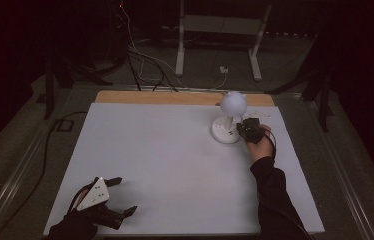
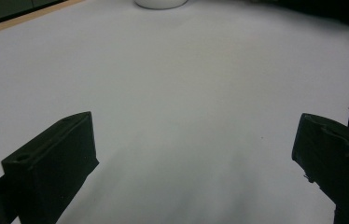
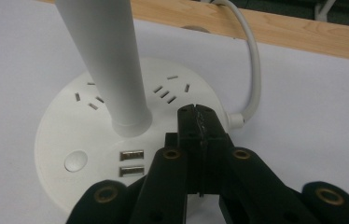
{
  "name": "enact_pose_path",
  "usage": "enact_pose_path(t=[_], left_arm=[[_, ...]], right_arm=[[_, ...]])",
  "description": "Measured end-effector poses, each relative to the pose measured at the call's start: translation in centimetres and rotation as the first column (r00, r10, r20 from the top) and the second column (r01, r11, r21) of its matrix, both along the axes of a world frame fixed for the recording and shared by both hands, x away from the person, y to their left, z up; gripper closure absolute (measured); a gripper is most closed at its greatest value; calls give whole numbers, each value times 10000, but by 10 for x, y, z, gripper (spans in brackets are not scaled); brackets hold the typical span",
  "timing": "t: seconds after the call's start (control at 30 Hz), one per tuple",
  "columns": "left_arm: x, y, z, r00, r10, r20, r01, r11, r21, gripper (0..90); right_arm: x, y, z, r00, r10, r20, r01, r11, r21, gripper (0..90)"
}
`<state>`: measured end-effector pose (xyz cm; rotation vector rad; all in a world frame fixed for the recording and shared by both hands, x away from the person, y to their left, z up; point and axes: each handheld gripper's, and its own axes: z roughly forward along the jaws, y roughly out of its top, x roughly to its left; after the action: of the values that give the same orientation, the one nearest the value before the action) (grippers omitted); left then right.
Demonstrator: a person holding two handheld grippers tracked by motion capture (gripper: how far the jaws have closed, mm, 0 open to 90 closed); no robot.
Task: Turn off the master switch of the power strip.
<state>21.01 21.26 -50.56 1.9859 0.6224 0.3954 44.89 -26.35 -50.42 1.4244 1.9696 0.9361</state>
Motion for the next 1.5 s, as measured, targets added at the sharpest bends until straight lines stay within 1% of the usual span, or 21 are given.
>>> enact_pose_path(t=[0.27,0.43,0.53,0.67,0.7,0.8,1.0,1.03,1.07,1.1,1.23,1.3,1.33,1.43,1.5], left_arm=[[0,0,0,10000,-35,-21,35,10000,-11,4],[0,0,0,10000,-27,-28,27,10000,-18,4],[0,0,0,10000,-38,-38,38,10000,4,4],[0,0,0,10000,-34,-35,34,10000,-1,4],[0,0,0,10000,-35,-32,35,10000,-5,4],[0,-1,0,10000,-47,-43,47,10000,10,4],[0,-1,0,10000,-56,-51,56,10000,8,4],[-1,-1,0,10000,-55,-44,55,10000,-8,4],[-1,0,0,10000,-55,-45,55,10000,-20,4],[-1,0,0,10000,-55,-45,55,10000,-20,4],[-1,-1,0,10000,-67,-37,67,10000,-6,4],[-1,-1,0,10000,-73,-38,73,10000,-2,4],[-1,-1,0,10000,-70,-43,70,10000,-4,4],[-1,-1,0,10000,-72,-46,72,10000,-12,4],[-1,-1,0,10000,-87,-37,87,10000,27,4]], right_arm=[[-1,0,-1,10000,23,26,-23,10000,-27,897],[-1,-2,0,9998,183,-78,-183,9998,34,897],[-1,-1,-1,9997,218,-61,-219,9997,-70,897],[-1,-1,-2,9998,166,-73,-166,9999,-35,897],[-1,0,-2,9998,167,-79,-168,9998,-142,897],[-1,0,-2,9998,171,-43,-172,9996,-236,898],[-3,1,-3,9999,102,82,-100,9996,-276,899],[-3,2,-4,9998,83,155,-78,9993,-364,899],[-4,3,-4,9996,89,274,-74,9984,-552,900],[-4,3,-5,9995,89,296,-71,9981,-609,900],[-5,3,-5,9993,74,369,-53,9983,-573,900],[-5,3,-5,9994,52,331,-35,9986,-521,900],[-4,3,-4,9997,-32,227,43,9987,-513,900],[-4,4,-4,9998,-73,181,83,9983,-570,900],[-4,4,-4,9997,-185,137,190,9988,-442,900]])
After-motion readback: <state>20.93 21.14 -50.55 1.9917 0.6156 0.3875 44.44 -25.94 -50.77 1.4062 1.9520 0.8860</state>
